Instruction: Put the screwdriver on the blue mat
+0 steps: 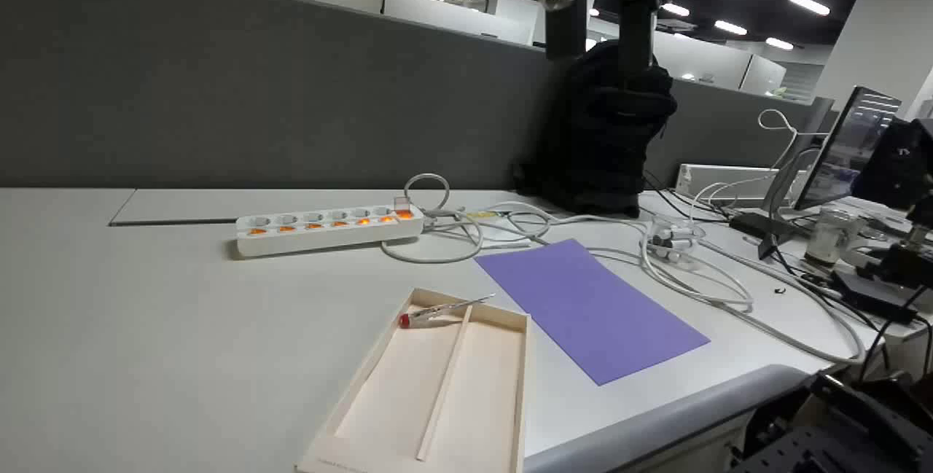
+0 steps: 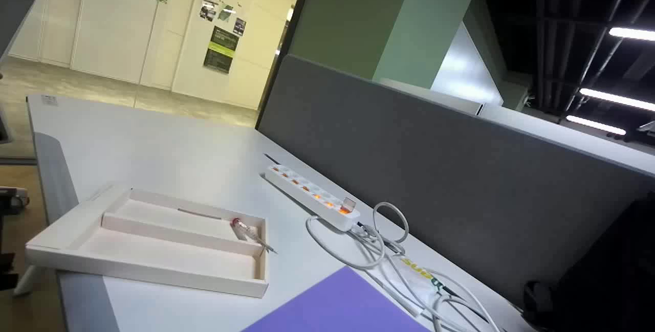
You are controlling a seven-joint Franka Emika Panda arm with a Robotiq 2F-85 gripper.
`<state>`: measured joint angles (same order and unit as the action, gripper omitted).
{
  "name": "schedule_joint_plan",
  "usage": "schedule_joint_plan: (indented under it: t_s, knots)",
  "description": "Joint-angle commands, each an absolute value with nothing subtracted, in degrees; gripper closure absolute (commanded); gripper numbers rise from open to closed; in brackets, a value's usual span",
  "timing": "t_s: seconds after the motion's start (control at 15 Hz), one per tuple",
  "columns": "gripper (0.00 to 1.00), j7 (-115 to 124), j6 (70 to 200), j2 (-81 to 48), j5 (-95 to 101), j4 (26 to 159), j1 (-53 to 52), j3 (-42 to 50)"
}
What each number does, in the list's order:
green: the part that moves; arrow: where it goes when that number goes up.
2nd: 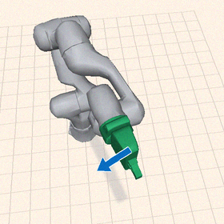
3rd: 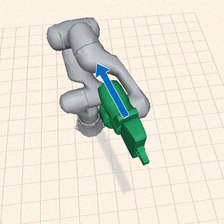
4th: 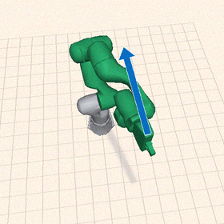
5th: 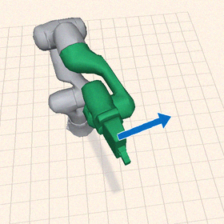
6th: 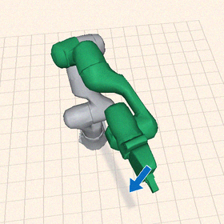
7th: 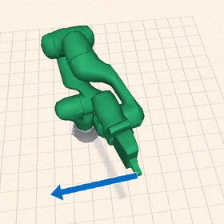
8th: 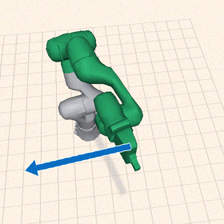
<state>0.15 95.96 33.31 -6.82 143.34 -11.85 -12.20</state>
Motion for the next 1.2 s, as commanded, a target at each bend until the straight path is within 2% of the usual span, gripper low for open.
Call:
schedule_joint_plan:
  t_s: [0.0,0.87,1.13]
  knots:
    - [0.00,0.35,95.88,33.22,-6.64,143.19,-12.27,-11.83]
    - [0.00,0.35,95.94,33.23,-6.64,143.19,-12.27,-11.83]
    - [0.00,-0.07,99.86,28.52,-6.32,142.93,-12.35,-12.58]
